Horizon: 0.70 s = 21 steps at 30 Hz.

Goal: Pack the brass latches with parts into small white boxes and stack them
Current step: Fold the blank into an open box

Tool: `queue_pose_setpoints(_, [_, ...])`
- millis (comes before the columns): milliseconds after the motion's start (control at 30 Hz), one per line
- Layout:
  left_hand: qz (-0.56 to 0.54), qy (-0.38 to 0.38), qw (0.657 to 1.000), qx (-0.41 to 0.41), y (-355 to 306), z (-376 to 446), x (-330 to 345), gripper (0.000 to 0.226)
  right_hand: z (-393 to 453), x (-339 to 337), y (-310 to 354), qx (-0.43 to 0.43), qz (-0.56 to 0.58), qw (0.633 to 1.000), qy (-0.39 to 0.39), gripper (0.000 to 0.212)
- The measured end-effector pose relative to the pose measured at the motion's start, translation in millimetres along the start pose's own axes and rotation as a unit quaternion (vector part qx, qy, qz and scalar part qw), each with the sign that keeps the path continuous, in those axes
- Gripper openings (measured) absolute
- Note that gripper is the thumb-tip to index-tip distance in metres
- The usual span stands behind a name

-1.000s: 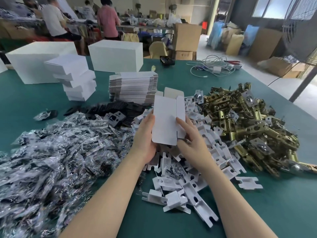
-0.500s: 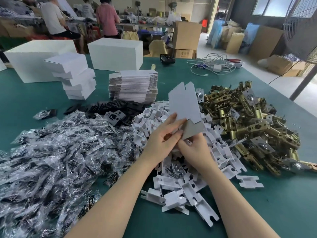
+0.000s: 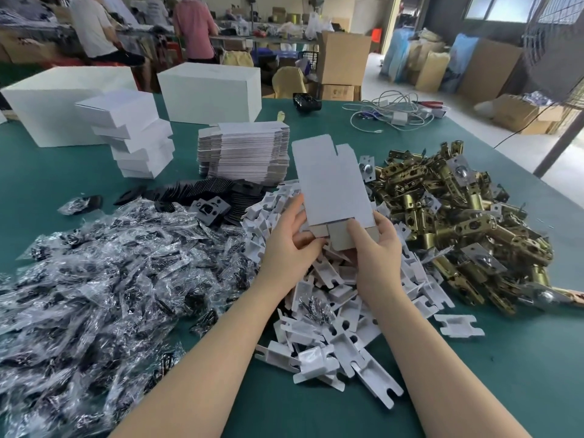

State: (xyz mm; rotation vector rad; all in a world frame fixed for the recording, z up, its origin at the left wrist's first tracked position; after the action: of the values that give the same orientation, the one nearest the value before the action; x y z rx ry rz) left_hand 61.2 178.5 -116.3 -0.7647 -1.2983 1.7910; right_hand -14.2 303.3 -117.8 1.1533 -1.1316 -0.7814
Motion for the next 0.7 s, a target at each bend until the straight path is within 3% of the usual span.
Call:
queue_pose_setpoints(167, [-0.014, 0.019, 0.999, -0.025, 4, 1, -4, 0.082, 0, -1, -3, 0.019, -0.036, 0.999, -0.004, 0.022])
queue_pose_setpoints(233, [-0.003, 0.029, 0.999, -0.013, 1, 0, -3, 0.072, 0, -1, -3, 0.008, -0.062, 0.998, -0.007, 0.020])
queue_pose_setpoints(333, [0.029, -0.020, 0.999, -0.005, -1, 0, -6, 0.052, -1, 3, -3, -0.010, -0.111, 0.994, 0.009, 0.023])
queue_pose_setpoints(467, [0.018, -0.052, 0.998, -0.043, 4, 2, -10, 0.045, -5, 10, -1, -0.059, -0.163, 0.985, -0.003, 0.021])
queue_pose_setpoints(533, [0.025, -0.046, 0.998, -0.033, 3, 3, -11, 0.045, -8, 12, 4, -0.107, -0.207, 0.972, -0.029, 0.029])
queue_pose_setpoints(600, [0.034, -0.046, 0.998, -0.030, 2, 5, -11, 0.045, -7, 12, 7, -0.152, -0.277, 0.948, -0.042, 0.051])
queue_pose_setpoints(700, [0.019, -0.065, 0.996, -0.061, 6, 6, -12, 0.046, -5, 16, 7, -0.203, -0.374, 0.905, -0.012, 0.059])
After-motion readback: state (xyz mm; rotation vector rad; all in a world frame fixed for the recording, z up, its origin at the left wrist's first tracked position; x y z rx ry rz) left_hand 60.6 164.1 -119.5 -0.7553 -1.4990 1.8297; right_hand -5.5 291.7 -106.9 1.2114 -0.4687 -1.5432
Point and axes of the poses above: each hand's wrist, its own z-axis towards the middle knuckle, its own x-axis out of the palm, y = z × x, the point moved 4 cm from there along z, towards the middle knuckle, and after that the axes turned 2 degrees about z, right-handed, at the moved point
